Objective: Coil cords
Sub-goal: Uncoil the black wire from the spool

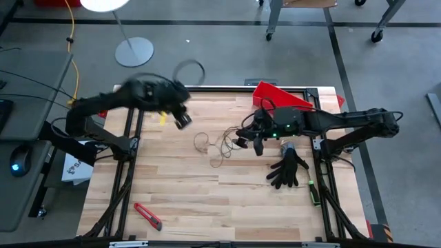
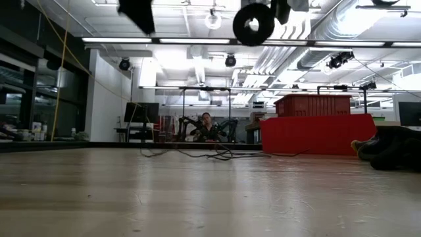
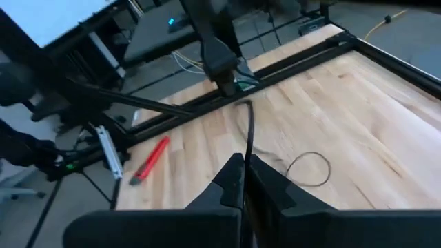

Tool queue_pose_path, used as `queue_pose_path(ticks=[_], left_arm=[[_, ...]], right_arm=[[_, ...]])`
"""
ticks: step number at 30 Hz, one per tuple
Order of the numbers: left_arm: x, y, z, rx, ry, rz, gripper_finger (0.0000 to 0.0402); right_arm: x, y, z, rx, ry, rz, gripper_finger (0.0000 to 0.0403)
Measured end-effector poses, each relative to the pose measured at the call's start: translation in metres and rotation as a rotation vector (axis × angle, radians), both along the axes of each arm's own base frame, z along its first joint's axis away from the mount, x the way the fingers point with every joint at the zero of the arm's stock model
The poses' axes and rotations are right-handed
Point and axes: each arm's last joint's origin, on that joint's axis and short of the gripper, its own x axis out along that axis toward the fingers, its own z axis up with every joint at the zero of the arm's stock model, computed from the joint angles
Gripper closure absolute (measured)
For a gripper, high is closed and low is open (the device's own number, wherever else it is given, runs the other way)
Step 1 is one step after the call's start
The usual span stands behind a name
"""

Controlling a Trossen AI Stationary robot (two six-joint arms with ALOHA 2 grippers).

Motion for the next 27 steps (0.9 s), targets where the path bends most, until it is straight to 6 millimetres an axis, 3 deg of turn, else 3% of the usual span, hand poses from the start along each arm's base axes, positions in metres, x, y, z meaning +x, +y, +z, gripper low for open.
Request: queue_pose_path(ticks=[4, 8, 11, 14, 16, 20, 27], left_arm=[[0.012, -0.010, -0.056, -0.158, -0.075, -0.084, 0.0289], [0.014, -0.024, -0.082, -0.291, -0.109, -0.132, 0.0289], [0.011, -0.031, -0.081, -0.295, -0.121, -0.144, 0.0289], [0.007, -0.035, -0.072, -0.246, -0.167, -0.176, 0.0289], [0.003, -0.036, -0.061, -0.206, -0.229, -0.184, 0.0289], [-0.004, -0.034, -0.045, -0.163, -0.347, -0.176, 0.0289], [-0.005, -0.029, -0.031, -0.121, -0.465, -0.177, 0.0289]], right_arm=[[-0.008, 0.000, 0.012, 0.055, -0.069, 0.002, 0.0403], [-0.012, -0.004, 0.038, 0.143, -0.295, 0.024, 0.0403], [-0.014, -0.016, 0.036, 0.235, -0.276, -0.094, 0.0403], [-0.018, -0.028, 0.000, 0.304, 0.060, -0.247, 0.0403], [-0.019, -0.034, -0.014, 0.359, 0.165, -0.310, 0.0403], [-0.016, -0.036, -0.001, 0.410, 0.054, -0.271, 0.0403], [-0.018, -0.041, -0.009, 0.470, 0.128, -0.294, 0.0403]])
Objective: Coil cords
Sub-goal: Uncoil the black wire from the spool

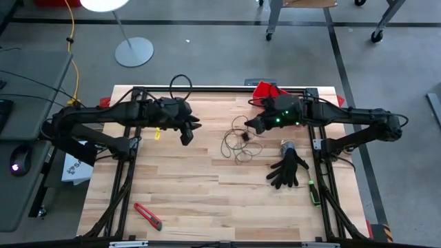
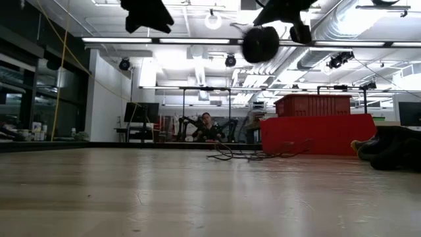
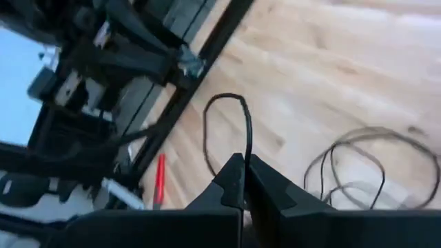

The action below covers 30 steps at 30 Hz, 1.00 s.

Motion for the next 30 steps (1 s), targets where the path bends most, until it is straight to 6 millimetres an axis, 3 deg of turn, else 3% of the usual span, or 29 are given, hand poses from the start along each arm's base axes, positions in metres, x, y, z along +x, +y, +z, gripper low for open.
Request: queue_pose_path(ticks=[7, 13, 17, 25, 30], left_arm=[[0.024, -0.001, 0.008, 0.026, -0.175, -0.118, 0.0289], [0.051, -0.003, 0.009, 0.173, -0.300, -0.183, 0.0289], [0.066, -0.008, 0.003, 0.266, -0.293, -0.215, 0.0289], [0.086, -0.014, 0.011, 0.492, -0.242, -0.246, 0.0289], [0.096, -0.014, 0.000, 0.566, -0.168, -0.299, 0.0289]], right_arm=[[0.006, -0.001, 0.013, -0.015, -0.145, -0.010, 0.0403], [0.010, -0.002, 0.017, -0.010, -0.209, -0.019, 0.0403], [0.015, -0.003, 0.021, -0.017, -0.266, -0.024, 0.0403], [0.025, -0.001, 0.017, -0.010, -0.286, 0.006, 0.0403], [0.028, 0.000, 0.020, -0.008, -0.337, 0.026, 0.0403]])
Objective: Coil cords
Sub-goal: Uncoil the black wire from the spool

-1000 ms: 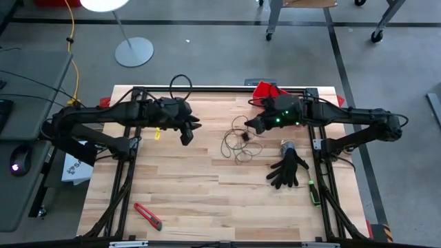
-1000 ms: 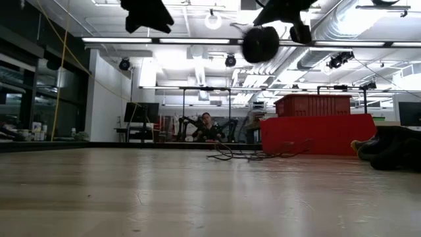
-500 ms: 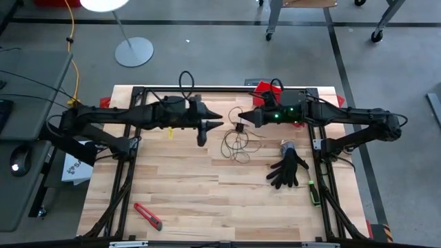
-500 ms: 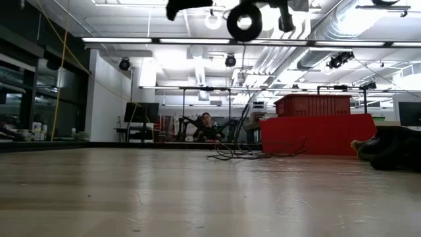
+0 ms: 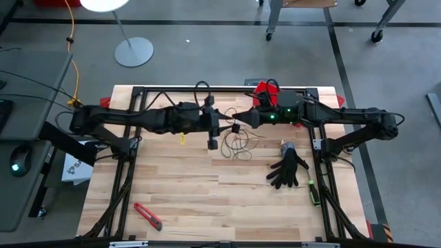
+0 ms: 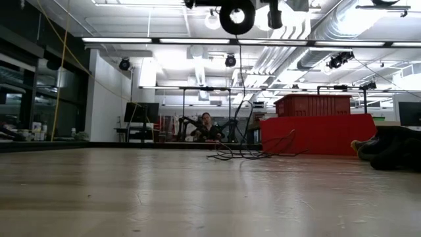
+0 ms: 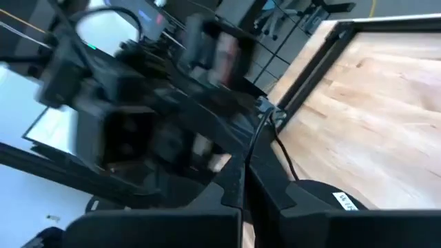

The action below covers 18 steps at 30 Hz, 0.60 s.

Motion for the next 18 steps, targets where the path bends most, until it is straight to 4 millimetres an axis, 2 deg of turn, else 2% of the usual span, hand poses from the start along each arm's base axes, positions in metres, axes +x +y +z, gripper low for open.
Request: queue_pose_path(ticks=[12, 18], left_arm=[[0.0000, -0.0002, -0.0048, 0.002, 0.043, -0.001, 0.0291], [-0.0003, 0.0008, -0.0060, 0.003, 0.056, 0.005, 0.0317]], right_arm=[[0.0004, 0.0020, 0.0044, 0.000, -0.043, 0.029, 0.0403], [0.0008, 0.0065, 0.0040, -0.001, -0.040, 0.046, 0.0403]])
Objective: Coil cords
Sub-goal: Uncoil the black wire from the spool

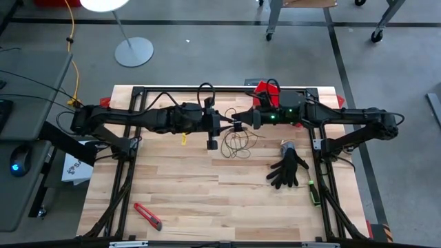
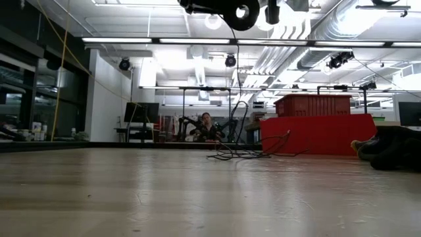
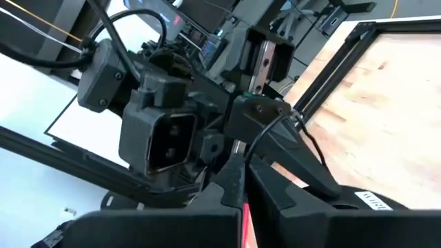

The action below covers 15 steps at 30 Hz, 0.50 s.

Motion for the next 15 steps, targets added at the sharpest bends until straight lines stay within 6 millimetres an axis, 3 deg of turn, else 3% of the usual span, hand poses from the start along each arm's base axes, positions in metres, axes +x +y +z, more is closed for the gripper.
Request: queue_pose_path(ticks=[10, 15], left_arm=[[-0.0018, -0.0029, 0.0020, 0.000, -0.004, -0.009, 0.0357], [-0.0033, -0.0028, 0.0001, -0.002, 0.022, -0.004, 0.0395]], right_arm=[[-0.0004, 0.0020, -0.0037, -0.005, 0.039, 0.009, 0.0403], [-0.0009, 0.0020, -0.0031, -0.005, 0.036, 0.013, 0.0403]])
